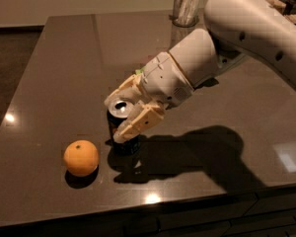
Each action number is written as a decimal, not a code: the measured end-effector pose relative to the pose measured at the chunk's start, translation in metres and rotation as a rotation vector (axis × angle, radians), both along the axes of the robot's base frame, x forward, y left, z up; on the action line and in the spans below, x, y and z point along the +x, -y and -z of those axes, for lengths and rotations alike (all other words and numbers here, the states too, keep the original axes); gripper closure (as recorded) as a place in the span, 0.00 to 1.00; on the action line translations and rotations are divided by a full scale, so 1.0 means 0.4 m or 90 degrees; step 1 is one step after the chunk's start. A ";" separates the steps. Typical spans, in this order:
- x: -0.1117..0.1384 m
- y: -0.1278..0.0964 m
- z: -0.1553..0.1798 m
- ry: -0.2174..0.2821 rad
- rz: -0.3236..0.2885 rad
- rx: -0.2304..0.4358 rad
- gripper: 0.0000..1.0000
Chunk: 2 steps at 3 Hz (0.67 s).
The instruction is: Move pepsi can near orange
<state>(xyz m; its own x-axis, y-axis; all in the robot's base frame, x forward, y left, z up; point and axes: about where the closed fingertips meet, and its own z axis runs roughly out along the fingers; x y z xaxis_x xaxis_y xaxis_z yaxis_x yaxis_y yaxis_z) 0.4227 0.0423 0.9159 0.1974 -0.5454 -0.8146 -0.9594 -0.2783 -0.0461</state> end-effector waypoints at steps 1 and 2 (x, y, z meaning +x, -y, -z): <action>-0.009 0.012 -0.005 -0.007 0.001 0.009 0.00; -0.010 0.012 -0.006 -0.007 0.001 0.009 0.00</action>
Offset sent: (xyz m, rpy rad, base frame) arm -0.0034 -0.0044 0.0019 0.0130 0.0101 -0.0020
